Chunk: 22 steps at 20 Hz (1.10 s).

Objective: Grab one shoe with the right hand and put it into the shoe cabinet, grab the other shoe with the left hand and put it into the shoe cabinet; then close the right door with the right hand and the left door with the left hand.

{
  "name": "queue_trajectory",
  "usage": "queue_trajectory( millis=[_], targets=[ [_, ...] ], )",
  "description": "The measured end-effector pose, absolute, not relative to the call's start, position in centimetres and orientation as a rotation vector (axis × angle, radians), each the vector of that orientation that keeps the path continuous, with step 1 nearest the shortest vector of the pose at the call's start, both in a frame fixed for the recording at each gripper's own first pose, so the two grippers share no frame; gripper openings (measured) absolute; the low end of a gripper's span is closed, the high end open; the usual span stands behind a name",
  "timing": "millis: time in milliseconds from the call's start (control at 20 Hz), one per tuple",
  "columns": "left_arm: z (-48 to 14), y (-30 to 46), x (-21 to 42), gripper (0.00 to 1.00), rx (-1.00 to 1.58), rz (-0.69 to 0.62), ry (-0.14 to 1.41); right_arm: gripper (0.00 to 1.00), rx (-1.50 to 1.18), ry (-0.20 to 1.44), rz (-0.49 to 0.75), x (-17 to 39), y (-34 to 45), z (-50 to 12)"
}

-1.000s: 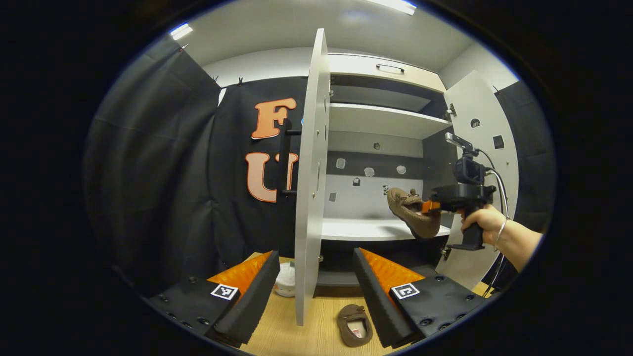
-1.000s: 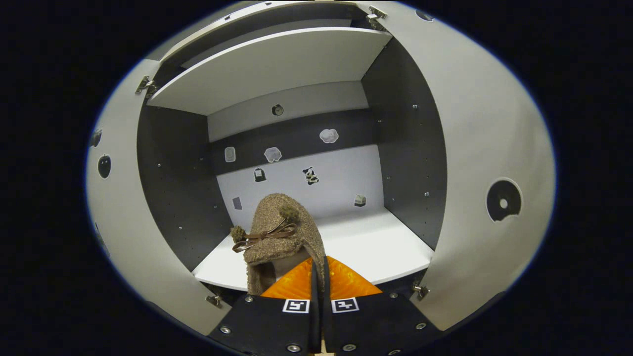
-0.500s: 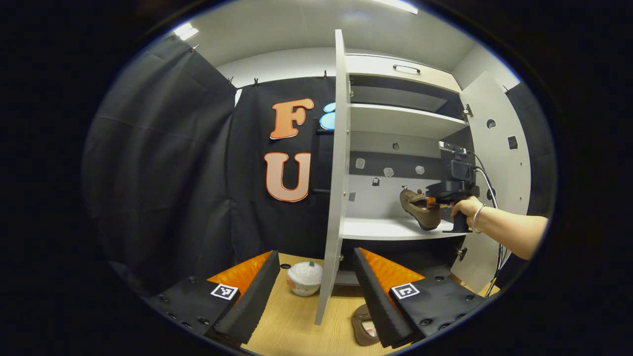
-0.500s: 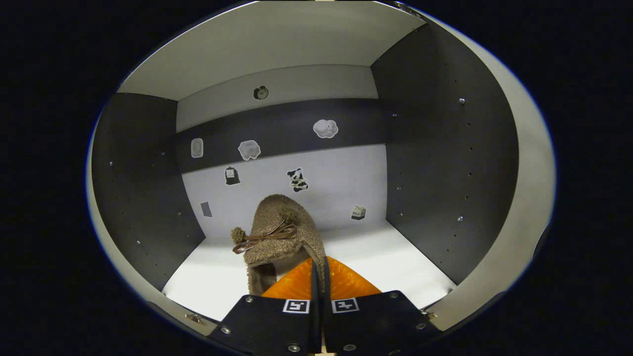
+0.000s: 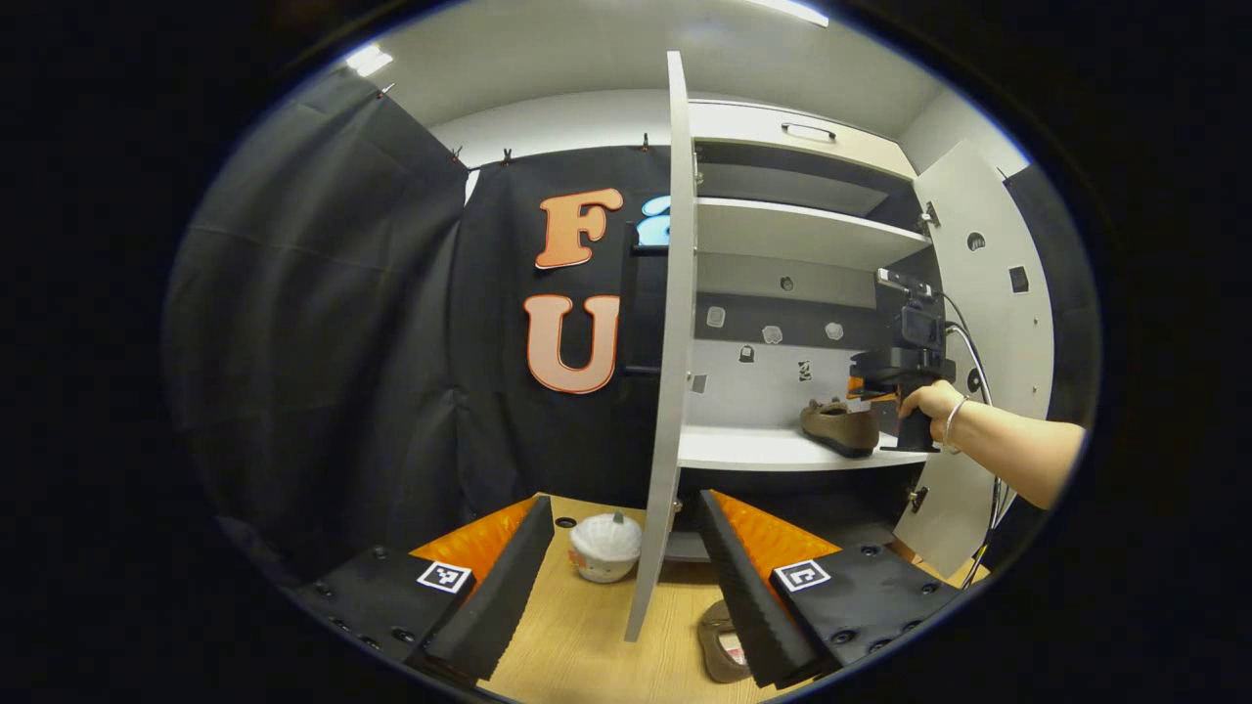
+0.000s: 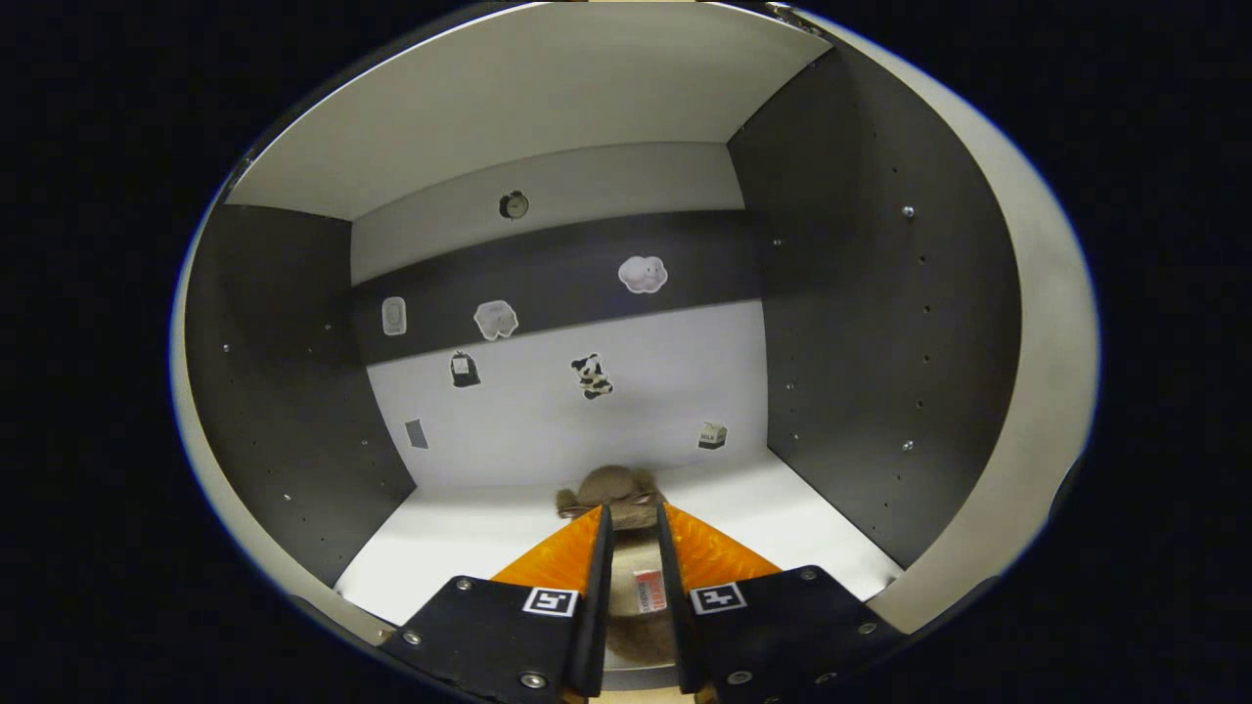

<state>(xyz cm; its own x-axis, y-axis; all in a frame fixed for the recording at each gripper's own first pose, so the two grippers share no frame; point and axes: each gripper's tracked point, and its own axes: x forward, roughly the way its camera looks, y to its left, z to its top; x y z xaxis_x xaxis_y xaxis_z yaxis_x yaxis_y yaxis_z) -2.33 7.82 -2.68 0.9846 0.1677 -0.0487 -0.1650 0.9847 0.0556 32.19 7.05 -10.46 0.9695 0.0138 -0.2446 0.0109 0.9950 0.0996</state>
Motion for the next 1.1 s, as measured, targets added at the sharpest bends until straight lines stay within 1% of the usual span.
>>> queue_trajectory(
  millis=[100,150,200,250,300,350,400,450,500,550,650,750,800,850,950,1000,1100],
  targets=[
    [-2.8,6.5,-1.7,0.97,0.052,0.14,0.054,0.33,0.09,0.21,0.014,30.5,6.9,-9.1],
    [-3.0,6.0,-1.6,0.96,0.052,0.127,0.058,0.41,0.085,0.191,0.019,29.6,6.7,-8.4],
    [-3.1,5.4,-1.5,0.96,0.049,0.113,0.061,0.45,0.08,0.174,0.023,28.5,6.5,-7.8],
    [-3.3,4.8,-1.4,0.96,0.043,0.097,0.066,0.51,0.077,0.16,0.03,27.6,6.3,-7.4],
    [-3.5,4.1,-1.4,0.96,0.039,0.082,0.072,0.55,0.076,0.153,0.036,26.5,6.1,-7.1],
    [-3.7,3.5,-1.4,0.96,0.037,0.069,0.076,0.64,0.079,0.151,0.043,25.4,5.8,-6.9],
    [-3.8,2.9,-1.3,0.96,0.037,0.055,0.078,0.68,0.081,0.148,0.046,24.2,5.5,-6.7],
    [-4.0,2.2,-1.2,0.96,0.038,0.041,0.081,0.75,0.08,0.141,0.042,23.1,5.0,-6.6],
    [-4.2,1.6,-1.0,0.96,0.037,0.028,0.086,0.79,0.074,0.13,0.039,22.0,4.5,-6.4],
    [-4.7,1.0,-0.8,0.96,0.031,0.014,0.094,0.85,0.063,0.123,0.04,20.9,4.1,-6.3],
    [-5.8,0.0,-0.4,0.96,0.016,-0.011,0.125,0.91,0.027,0.105,0.042,18.6,3.4,-6.0],
    [-6.8,-0.6,0.2,0.96,0.009,-0.022,0.143,0.92,-0.018,0.088,0.036,16.6,2.4,-6.1],
    [-7.6,-0.8,0.5,0.97,0.01,-0.025,0.155,0.92,-0.03,0.088,0.034,15.6,2.0,-6.2],
    [-8.6,-1.0,0.9,0.99,0.013,-0.026,0.172,0.92,-0.027,0.089,0.039,14.6,1.8,-6.4],
    [-10.8,-1.2,1.5,0.94,0.014,-0.027,0.213,0.92,-0.009,0.098,0.049,13.0,1.5,-6.8],
    [-11.9,-1.4,1.8,0.97,0.012,-0.03,0.232,0.92,-0.011,0.098,0.044,12.5,1.0,-7.1],
    [-14.2,-1.5,2.5,0.97,0.022,-0.03,0.262,0.92,-0.034,0.093,0.032,11.4,0.1,-7.5]
  ],
)
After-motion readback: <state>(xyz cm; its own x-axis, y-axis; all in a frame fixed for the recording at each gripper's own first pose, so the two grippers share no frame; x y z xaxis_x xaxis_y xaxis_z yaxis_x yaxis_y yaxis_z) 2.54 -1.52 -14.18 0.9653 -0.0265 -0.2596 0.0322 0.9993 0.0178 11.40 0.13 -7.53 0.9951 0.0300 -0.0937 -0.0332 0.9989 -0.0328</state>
